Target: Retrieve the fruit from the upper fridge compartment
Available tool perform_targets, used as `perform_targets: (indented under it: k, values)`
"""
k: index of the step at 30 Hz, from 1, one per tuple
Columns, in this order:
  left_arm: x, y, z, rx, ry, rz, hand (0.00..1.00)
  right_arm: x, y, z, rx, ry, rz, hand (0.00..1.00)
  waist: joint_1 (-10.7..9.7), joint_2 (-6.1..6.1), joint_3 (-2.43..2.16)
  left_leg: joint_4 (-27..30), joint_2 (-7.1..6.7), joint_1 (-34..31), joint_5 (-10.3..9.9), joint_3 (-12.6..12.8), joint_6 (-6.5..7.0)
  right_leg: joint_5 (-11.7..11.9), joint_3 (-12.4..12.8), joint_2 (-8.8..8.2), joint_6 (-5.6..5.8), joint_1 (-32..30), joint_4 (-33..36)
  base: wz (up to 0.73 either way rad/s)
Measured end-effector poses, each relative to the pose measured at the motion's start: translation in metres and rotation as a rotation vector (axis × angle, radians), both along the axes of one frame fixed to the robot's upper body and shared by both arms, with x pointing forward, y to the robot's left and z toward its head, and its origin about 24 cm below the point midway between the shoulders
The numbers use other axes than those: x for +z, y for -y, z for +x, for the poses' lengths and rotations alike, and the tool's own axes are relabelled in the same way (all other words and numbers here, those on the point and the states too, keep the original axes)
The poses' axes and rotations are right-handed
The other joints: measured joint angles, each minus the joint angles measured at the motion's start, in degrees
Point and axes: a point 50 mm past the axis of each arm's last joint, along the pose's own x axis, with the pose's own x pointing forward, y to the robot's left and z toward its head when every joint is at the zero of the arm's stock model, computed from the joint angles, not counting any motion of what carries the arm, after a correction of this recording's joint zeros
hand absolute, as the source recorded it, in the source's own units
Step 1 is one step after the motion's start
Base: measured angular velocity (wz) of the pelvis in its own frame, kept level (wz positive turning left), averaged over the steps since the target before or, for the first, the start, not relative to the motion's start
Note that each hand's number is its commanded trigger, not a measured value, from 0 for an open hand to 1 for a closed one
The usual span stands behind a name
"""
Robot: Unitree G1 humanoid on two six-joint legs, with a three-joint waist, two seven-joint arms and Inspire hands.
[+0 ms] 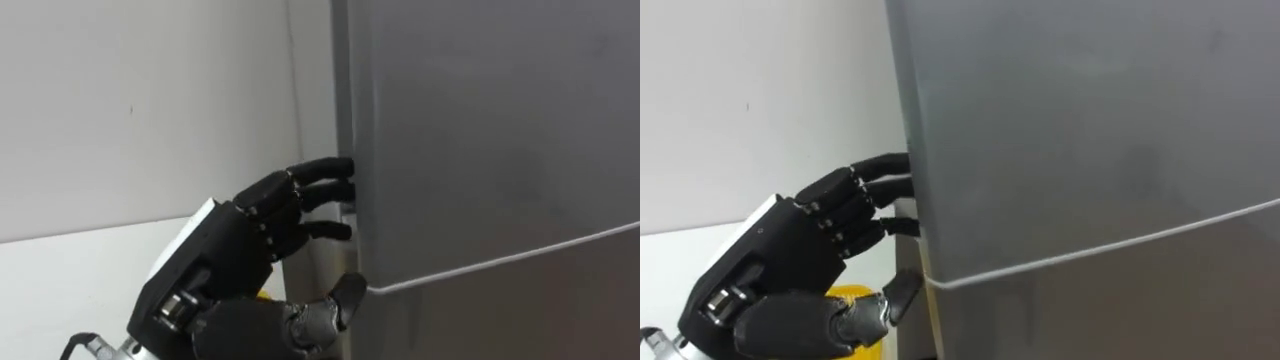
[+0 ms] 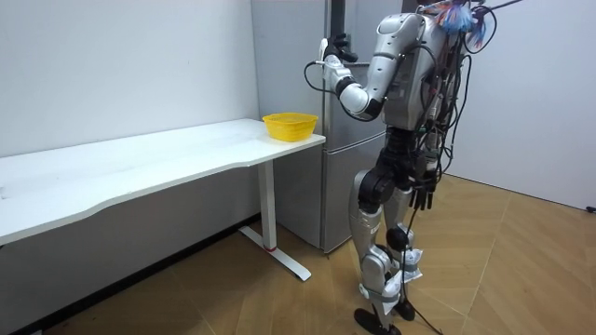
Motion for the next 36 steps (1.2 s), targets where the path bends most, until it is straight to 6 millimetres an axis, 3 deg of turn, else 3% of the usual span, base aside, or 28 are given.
perform_targets:
  k: [25, 32, 36]
  values:
    - [-0.001, 0.005, -0.001, -0.036, -0.001, 0.008, 0.00, 0.000, 0.000, 0.004, 0.000, 0.006, 0.006, 0.00, -0.27, -0.03, -0.01, 0.03, 0.01, 0.01, 0.06, 0.40, 0.11, 0.00, 0.41, -0.05, 0.04, -0.29, 0.11, 0.00]
    - [-0.002, 0.007, 0.000, -0.047, -0.011, -0.006, 0.00, 0.000, 0.000, 0.006, 0.006, 0.011, 0.005, 0.00, -1.54, -0.06, 0.01, 0.11, 0.02, 0.01, 0.06, 0.74, 0.11, 0.04, 0.55, -0.04, 0.10, -0.55, 0.26, 0.00]
    - [0.004, 0.018, 0.005, -0.110, 0.013, -0.011, 0.00, 0.000, 0.000, 0.006, 0.025, 0.005, 0.002, 0.00, -2.15, 0.22, 0.11, 0.13, 0.02, -0.13, 0.06, 0.85, 0.12, 0.12, 0.50, -0.06, 0.19, -0.29, 0.06, 0.00]
